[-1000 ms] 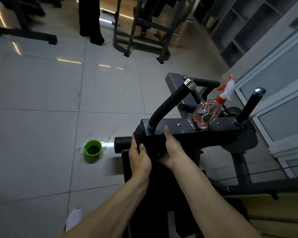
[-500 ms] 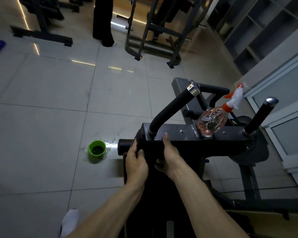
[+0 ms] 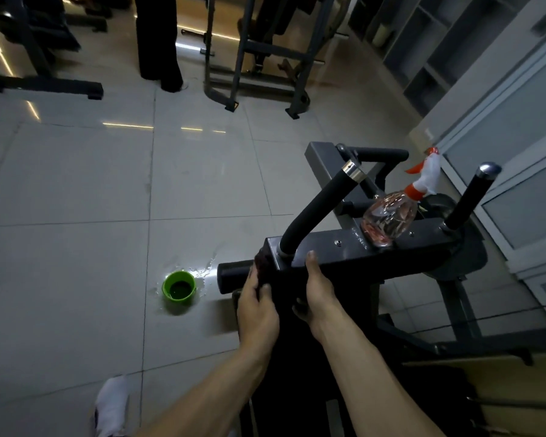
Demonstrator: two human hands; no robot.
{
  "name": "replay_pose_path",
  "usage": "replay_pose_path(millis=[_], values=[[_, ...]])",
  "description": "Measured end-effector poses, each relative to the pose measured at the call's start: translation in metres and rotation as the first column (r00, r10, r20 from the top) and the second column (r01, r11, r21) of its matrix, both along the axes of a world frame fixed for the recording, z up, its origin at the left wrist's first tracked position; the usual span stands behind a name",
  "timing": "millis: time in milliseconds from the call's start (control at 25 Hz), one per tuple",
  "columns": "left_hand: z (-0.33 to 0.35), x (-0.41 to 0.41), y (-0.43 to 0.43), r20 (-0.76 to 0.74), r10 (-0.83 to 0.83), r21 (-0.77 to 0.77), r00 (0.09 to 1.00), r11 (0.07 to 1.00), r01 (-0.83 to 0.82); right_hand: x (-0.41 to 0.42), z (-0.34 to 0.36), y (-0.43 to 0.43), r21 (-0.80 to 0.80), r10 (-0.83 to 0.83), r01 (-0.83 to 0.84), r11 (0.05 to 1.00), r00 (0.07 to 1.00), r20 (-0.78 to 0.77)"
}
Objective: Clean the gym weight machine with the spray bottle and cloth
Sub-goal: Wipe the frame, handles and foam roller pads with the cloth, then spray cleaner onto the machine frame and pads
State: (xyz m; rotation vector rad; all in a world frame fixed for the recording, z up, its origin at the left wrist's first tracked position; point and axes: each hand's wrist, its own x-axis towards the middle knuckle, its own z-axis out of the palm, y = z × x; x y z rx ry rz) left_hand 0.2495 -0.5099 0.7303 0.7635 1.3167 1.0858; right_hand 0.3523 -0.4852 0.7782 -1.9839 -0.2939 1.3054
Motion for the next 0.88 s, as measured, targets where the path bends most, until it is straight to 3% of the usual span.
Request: replay_pose_path(millis=[160,280,400,520,680,760,880], values=[[-0.016,-0.012,0.067,-0.083,-0.036,-0.078,0.996,0.997,0.03,-0.018,-0.004,-0.001,0.034,-0.168,0.167,0.985,0.985,0.041],[-0.015,-0.035,0.123,-0.072,-0.329,-0.116,0.942,0.941,0.319,-0.044,0.0,0.007,0.099,-0.364,0.355,0.93,0.927,0.093],[-0.012,-0.06,0.121,-0.015,-0.542,-0.039,0.84,0.84,0.541,-0.075,0.013,0.017,0.135,-0.487,0.468,0.873,0.834,0.258],[-0.012,-0.086,0.101,0.031,-0.677,0.079,0.735,0.735,0.674,-0.111,0.038,0.027,0.166,-0.434,0.406,0.899,0.773,0.462],[-0.015,-0.072,0.138,-0.074,-0.756,0.053,0.65,0.648,0.76,-0.137,0.056,0.034,0.154,-0.303,0.267,0.951,0.715,0.63],[-0.019,-0.062,0.157,-0.07,-0.808,-0.019,0.585,0.587,0.809,-0.133,0.059,0.034,0.23,-0.364,0.283,0.931,0.703,0.611],[-0.006,-0.056,0.183,-0.009,-0.839,-0.067,0.544,0.544,0.837,-0.108,0.069,0.035,0.443,-0.652,0.48,0.758,0.594,0.471]])
